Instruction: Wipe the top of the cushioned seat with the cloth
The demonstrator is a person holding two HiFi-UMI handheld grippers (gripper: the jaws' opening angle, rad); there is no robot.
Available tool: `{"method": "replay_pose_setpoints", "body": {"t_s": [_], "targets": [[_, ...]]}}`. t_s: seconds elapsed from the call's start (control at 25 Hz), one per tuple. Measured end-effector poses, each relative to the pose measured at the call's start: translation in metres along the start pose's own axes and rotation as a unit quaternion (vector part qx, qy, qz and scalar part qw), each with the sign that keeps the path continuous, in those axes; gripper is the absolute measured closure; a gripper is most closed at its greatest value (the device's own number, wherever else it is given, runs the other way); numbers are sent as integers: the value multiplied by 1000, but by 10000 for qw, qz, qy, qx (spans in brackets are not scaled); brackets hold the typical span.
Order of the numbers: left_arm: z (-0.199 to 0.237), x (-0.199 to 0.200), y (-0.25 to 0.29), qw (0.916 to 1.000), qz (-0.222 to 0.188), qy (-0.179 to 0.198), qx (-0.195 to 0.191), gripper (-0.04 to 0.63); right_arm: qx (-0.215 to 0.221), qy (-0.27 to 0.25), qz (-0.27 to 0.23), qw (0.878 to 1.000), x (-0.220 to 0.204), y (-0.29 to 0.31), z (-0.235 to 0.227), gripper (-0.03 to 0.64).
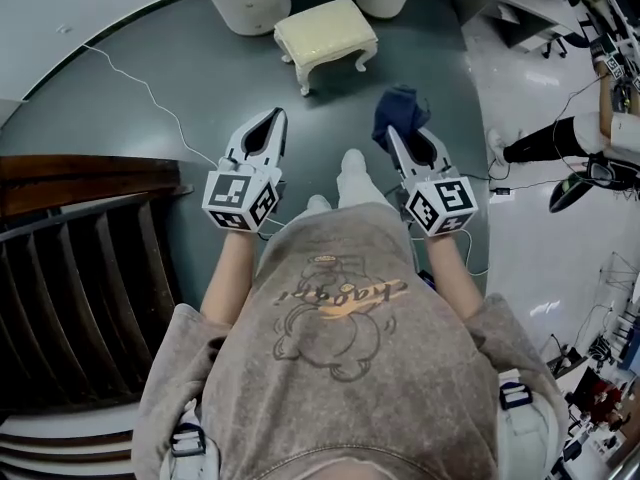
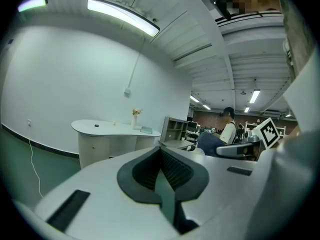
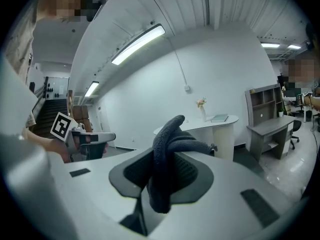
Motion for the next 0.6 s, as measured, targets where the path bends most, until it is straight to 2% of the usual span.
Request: {"method": "replay_pose_setpoints", "body": {"t_s": [0.36, 0.6], "targets": [[27, -2, 14, 10000, -66, -13, 63, 578, 138, -101, -44, 9998, 3, 33, 1, 518], [34, 9, 42, 9999, -34, -76, 124, 578, 196, -76, -30, 9998, 18, 57, -20, 518]]}}
Point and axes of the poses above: the fingertips, and each gripper's own axes: y forward along the fingers, z to its left, x out of its top, the point moved 5 cm from there along -y, backward along the fingers, and after that the axes turned 4 degrees about z, right-handed, at the moved point
